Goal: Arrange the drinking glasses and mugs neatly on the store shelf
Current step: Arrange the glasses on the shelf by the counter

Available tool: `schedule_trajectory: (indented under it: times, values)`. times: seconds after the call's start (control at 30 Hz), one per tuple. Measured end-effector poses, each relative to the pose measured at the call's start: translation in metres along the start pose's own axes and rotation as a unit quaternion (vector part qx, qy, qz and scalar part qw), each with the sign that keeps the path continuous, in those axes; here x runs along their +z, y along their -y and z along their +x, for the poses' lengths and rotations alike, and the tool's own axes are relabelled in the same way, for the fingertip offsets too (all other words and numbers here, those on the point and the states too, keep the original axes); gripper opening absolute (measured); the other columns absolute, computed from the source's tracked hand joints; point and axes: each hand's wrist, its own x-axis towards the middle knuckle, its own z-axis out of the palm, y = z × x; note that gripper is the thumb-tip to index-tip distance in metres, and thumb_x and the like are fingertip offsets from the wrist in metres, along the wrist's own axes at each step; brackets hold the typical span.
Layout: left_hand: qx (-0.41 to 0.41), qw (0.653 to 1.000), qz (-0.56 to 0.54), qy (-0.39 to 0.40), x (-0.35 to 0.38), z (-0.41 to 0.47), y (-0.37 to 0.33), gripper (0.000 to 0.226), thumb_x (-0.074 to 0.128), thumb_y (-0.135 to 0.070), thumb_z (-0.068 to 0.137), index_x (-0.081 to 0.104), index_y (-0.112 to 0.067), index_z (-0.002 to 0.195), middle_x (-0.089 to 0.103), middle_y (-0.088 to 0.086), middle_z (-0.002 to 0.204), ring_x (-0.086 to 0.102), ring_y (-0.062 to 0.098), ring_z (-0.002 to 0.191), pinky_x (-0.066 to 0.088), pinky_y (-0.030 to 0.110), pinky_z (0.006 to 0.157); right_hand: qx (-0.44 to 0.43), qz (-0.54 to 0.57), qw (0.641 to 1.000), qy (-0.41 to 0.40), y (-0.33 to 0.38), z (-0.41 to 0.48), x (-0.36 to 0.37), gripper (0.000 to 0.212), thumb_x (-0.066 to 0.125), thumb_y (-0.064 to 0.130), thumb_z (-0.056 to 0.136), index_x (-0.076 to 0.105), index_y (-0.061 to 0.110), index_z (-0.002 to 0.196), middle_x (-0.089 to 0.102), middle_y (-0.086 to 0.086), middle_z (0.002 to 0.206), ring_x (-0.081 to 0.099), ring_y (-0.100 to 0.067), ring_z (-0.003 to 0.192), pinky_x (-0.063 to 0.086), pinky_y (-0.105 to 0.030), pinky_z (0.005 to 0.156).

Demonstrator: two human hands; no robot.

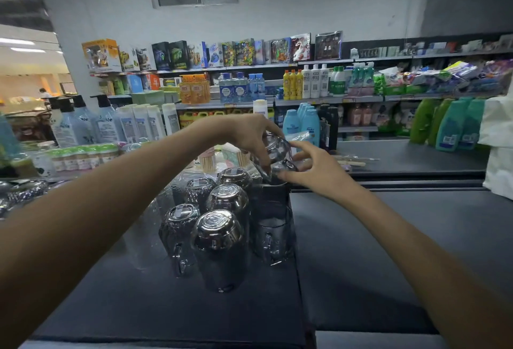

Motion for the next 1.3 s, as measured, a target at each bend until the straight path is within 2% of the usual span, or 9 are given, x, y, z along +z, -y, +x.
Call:
schedule_trajectory:
  times: [0.13, 0.27, 0.47, 0.63, 0.8, 1.0, 1.17, 1.23, 1.3]
  values:
    - [0.026, 0.995, 0.066, 0.066, -0.003, 0.013, 0.002, 0.075, 0.096, -0.021, 0.065, 0.060, -0.037, 0.129, 0.068, 0.002, 0.121, 0.066, 0.027, 0.110, 0.055, 0.053, 0.100, 0.028, 0.069, 0.996, 0.051, -0.006, 0.000, 0.008, 0.071, 0.088, 0.035, 0.079, 0.053, 0.030, 0.142, 0.075, 0.002, 0.107, 0.073, -0.010, 0.095, 0.055, -0.024, 0.082]
    - [0.032, 0.988, 0.090, 0.121, -0.001, 0.019, 0.001, 0.086, 0.092, -0.005, 0.067, 0.055, -0.028, 0.142, 0.066, 0.002, 0.129, 0.060, 0.023, 0.116, 0.048, 0.044, 0.104, 0.055, 0.058, 0.995, 0.066, -0.010, 0.000, 0.016, 0.066, 0.089, 0.041, 0.076, 0.054, 0.030, 0.132, 0.074, 0.005, 0.101, 0.070, -0.008, 0.096, 0.048, -0.020, 0.076]
    - [0.034, 0.987, 0.083, 0.129, 0.014, 0.025, 0.006, 0.097, 0.096, -0.008, 0.062, 0.051, -0.026, 0.146, 0.063, -0.002, 0.136, 0.059, 0.020, 0.118, 0.045, 0.034, 0.098, 0.089, 0.079, 0.992, 0.036, -0.022, 0.007, 0.037, 0.077, 0.093, 0.057, 0.056, 0.065, 0.024, 0.120, 0.077, 0.005, 0.105, 0.073, -0.013, 0.100, 0.056, -0.037, 0.097]
    - [0.023, 0.991, 0.070, 0.116, 0.026, 0.025, 0.013, 0.092, 0.095, -0.006, 0.064, 0.051, -0.018, 0.143, 0.058, -0.004, 0.131, 0.058, 0.022, 0.121, 0.044, 0.030, 0.094, 0.103, 0.049, 0.993, 0.013, -0.027, 0.004, 0.043, 0.066, 0.097, 0.053, 0.055, 0.070, 0.024, 0.109, 0.078, 0.006, 0.096, 0.074, -0.010, 0.091, 0.058, -0.035, 0.092]
    - [0.013, 0.995, 0.033, 0.099, 0.034, 0.015, 0.025, 0.089, 0.094, -0.016, 0.070, 0.051, -0.029, 0.148, 0.062, -0.003, 0.127, 0.063, 0.022, 0.118, 0.054, 0.037, 0.097, 0.119, -0.020, 0.993, -0.003, -0.025, 0.006, 0.045, 0.088, 0.079, 0.086, 0.029, 0.070, 0.029, 0.095, 0.076, 0.011, 0.090, 0.072, -0.013, 0.093, 0.054, -0.045, 0.096]
    - [0.030, 0.995, 0.012, 0.091, 0.040, 0.007, 0.028, 0.080, 0.090, -0.019, 0.077, 0.054, -0.024, 0.147, 0.067, -0.003, 0.117, 0.068, 0.023, 0.112, 0.058, 0.043, 0.096, 0.125, -0.081, 0.989, 0.003, -0.031, 0.008, 0.049, 0.108, 0.067, 0.100, 0.013, 0.069, 0.031, 0.096, 0.075, 0.011, 0.095, 0.068, -0.017, 0.102, 0.054, -0.045, 0.097]
    - [0.033, 0.993, 0.034, 0.112, 0.049, 0.009, 0.027, 0.076, 0.090, -0.020, 0.076, 0.058, -0.020, 0.145, 0.077, 0.000, 0.114, 0.073, 0.023, 0.099, 0.054, 0.029, 0.081, 0.118, -0.162, 0.979, 0.038, -0.028, 0.003, 0.051, 0.080, 0.077, 0.088, 0.044, 0.070, 0.033, 0.101, 0.064, 0.010, 0.097, 0.044, -0.025, 0.127, 0.040, -0.043, 0.108]
    - [0.027, 0.993, 0.026, 0.114, 0.050, 0.011, 0.029, 0.074, 0.090, -0.019, 0.078, 0.059, -0.021, 0.144, 0.077, 0.001, 0.116, 0.072, 0.022, 0.098, 0.051, 0.027, 0.079, 0.122, -0.158, 0.979, 0.047, -0.028, 0.001, 0.051, 0.072, 0.081, 0.081, 0.053, 0.072, 0.032, 0.104, 0.056, 0.012, 0.089, 0.040, -0.026, 0.128, 0.040, -0.042, 0.108]
    - [0.020, 0.994, 0.017, 0.110, 0.052, 0.011, 0.031, 0.074, 0.088, -0.020, 0.080, 0.055, -0.022, 0.147, 0.074, 0.002, 0.123, 0.070, 0.021, 0.100, 0.053, 0.029, 0.082, 0.107, -0.155, 0.981, 0.045, -0.029, 0.002, 0.050, 0.071, 0.082, 0.079, 0.053, 0.074, 0.031, 0.106, 0.064, 0.009, 0.095, 0.042, -0.026, 0.127, 0.042, -0.043, 0.108]
